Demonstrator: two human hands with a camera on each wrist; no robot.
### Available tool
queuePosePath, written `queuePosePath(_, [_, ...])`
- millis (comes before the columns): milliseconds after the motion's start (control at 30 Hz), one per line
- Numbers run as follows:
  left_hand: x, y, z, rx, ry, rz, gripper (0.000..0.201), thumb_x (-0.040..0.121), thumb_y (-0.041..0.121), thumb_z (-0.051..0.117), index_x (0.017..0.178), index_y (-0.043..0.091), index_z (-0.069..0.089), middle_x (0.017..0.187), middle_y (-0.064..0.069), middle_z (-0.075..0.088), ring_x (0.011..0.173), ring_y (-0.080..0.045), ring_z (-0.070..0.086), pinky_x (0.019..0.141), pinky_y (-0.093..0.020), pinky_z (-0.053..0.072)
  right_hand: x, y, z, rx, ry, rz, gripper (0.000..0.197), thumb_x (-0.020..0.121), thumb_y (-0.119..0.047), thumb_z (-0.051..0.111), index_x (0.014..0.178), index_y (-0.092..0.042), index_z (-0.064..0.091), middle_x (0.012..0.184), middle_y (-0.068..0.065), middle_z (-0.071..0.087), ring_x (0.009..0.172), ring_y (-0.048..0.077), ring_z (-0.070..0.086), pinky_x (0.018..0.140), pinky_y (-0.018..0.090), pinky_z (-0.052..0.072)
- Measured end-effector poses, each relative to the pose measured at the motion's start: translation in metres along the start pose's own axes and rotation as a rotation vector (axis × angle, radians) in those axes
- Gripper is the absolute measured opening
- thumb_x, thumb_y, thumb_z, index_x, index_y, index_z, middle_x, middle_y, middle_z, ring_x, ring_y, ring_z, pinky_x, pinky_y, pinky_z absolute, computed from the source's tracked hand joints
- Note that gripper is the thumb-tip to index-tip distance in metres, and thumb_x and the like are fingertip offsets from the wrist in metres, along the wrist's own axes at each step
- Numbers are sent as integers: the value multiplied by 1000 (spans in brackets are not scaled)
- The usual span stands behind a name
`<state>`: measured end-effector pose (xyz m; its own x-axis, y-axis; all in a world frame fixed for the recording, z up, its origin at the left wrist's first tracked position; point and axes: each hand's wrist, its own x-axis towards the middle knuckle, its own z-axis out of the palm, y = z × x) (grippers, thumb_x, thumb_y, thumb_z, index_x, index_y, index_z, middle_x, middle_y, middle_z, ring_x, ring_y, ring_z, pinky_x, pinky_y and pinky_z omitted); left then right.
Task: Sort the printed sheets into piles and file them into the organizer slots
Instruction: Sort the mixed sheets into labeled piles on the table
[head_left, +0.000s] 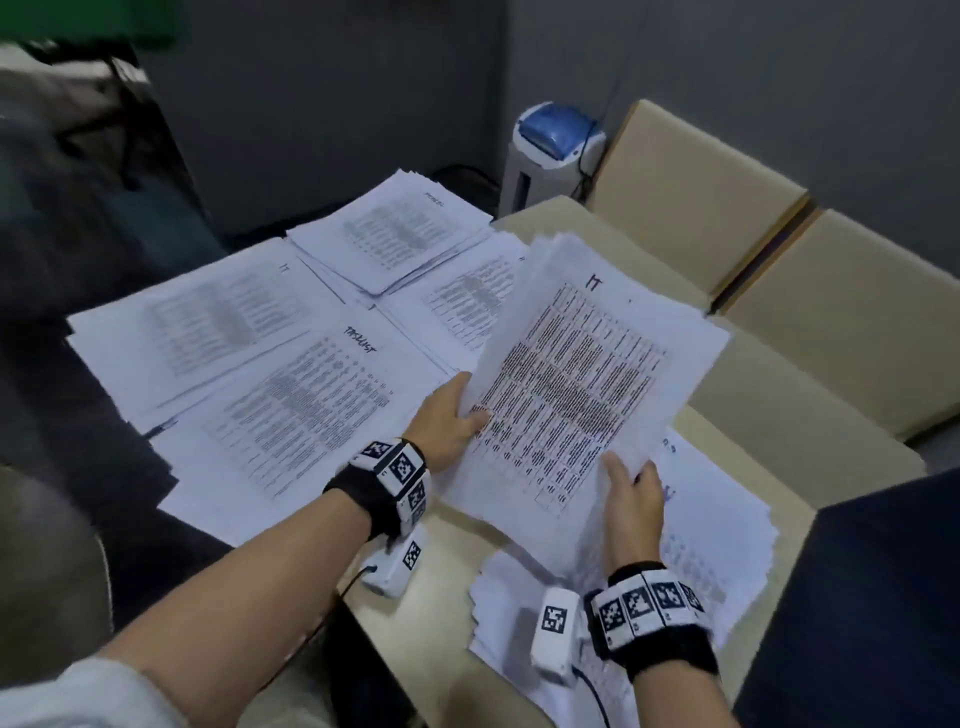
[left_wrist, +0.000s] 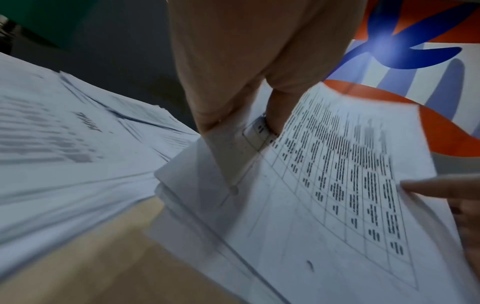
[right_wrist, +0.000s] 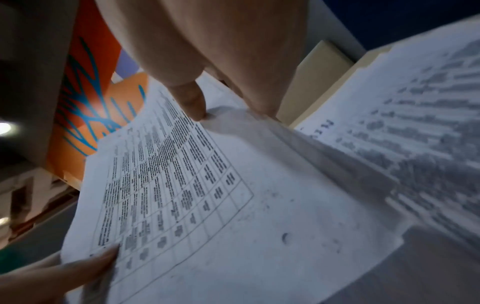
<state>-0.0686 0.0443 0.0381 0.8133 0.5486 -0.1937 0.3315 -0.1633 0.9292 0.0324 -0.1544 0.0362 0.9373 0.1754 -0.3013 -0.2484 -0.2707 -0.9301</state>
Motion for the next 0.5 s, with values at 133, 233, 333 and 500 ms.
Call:
queuePosePath(133, [1, -22, -53, 8, 7, -41, 43, 92, 17, 63, 132, 15, 48, 133, 3, 54, 112, -14, 56, 106, -41, 42, -3, 24, 39, 17, -147, 102, 44, 93, -47, 60, 92, -4, 52, 97, 29, 55, 81, 23, 52, 82, 38, 42])
queuePosePath(233, [9, -42, -102, -15, -27, -55, 59, 89, 27, 68, 141, 15, 42, 143, 8, 45, 123, -12, 49, 112, -45, 35, 0, 48, 73, 8, -182, 264, 15, 101, -20, 54, 96, -7, 60, 94, 17, 67, 79, 27, 62, 71, 35, 51])
queuePosePath(333, [29, -60, -157, -14, -51, -31, 77, 78, 51, 72, 142, 19, 45, 141, 2, 53, 127, -16, 52, 111, -49, 38, 1, 75, 98, -190, -209, 335, 7, 94, -7, 60, 93, -2, 65, 95, 23, 71, 78, 28, 64, 70, 35, 50])
queuePosePath(500, [72, -47, -247, -88, -26, 14, 48, 84, 27, 75, 128, 19, 57, 118, 3, 69, 106, -15, 67, 98, -44, 50, 6, 76, 130, -598, -159, 267, 12, 85, -19, 70, 76, -12, 67, 84, 10, 69, 87, 27, 61, 80, 33, 45])
